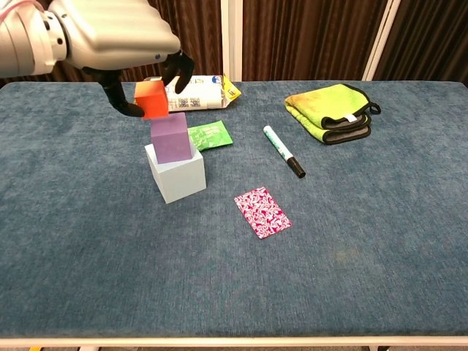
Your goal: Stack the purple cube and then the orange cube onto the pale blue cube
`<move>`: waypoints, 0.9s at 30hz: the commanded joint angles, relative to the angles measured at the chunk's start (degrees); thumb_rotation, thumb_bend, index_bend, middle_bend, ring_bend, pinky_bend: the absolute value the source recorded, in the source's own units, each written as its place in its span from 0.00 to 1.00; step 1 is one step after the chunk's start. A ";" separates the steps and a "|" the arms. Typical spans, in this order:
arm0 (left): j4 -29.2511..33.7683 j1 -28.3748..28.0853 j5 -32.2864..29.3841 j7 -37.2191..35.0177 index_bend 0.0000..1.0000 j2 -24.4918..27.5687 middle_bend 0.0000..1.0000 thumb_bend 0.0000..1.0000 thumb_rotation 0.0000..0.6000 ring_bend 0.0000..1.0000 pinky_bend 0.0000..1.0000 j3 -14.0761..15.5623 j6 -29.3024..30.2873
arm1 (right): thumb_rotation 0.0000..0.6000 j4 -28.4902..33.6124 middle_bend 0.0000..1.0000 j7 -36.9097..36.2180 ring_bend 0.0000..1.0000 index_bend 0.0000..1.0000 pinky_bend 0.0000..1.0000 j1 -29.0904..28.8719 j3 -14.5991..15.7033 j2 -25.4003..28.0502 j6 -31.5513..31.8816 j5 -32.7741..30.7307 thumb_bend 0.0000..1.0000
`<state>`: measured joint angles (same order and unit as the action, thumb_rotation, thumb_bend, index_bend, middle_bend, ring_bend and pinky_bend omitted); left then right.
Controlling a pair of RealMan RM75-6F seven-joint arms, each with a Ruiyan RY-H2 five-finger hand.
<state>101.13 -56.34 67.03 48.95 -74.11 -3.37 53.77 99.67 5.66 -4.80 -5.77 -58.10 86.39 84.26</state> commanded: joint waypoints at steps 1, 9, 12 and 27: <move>-1.30 -0.03 -0.78 -0.86 0.47 -1.31 0.58 0.28 1.00 0.37 0.43 0.16 -0.08 | 1.00 -0.01 0.00 0.03 0.00 0.00 0.00 0.00 0.04 -0.02 -0.13 -0.03 0.18; -0.34 -0.16 0.73 -1.46 0.47 -1.21 0.59 0.28 1.00 0.37 0.43 0.45 -0.25 | 1.00 -0.34 0.00 0.21 0.00 0.00 0.00 -0.16 -0.02 -0.36 -0.57 -0.40 0.18; 0.03 -0.04 1.18 -2.18 0.47 -1.38 0.59 0.28 1.00 0.37 0.43 0.41 -0.22 | 1.00 -0.35 0.00 0.31 0.00 0.00 0.00 -0.08 -0.02 -0.40 -0.45 -0.39 0.18; -0.38 -0.75 -1.84 -2.18 0.47 -1.54 0.59 0.29 1.00 0.37 0.43 -0.49 -1.19 | 1.00 -0.61 0.00 0.61 0.00 0.00 0.00 -0.10 -0.02 -0.57 -0.82 -0.78 0.18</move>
<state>100.80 -57.05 65.24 46.75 -75.61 -3.80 52.56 99.08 6.28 -4.89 -5.79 -58.66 85.59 83.51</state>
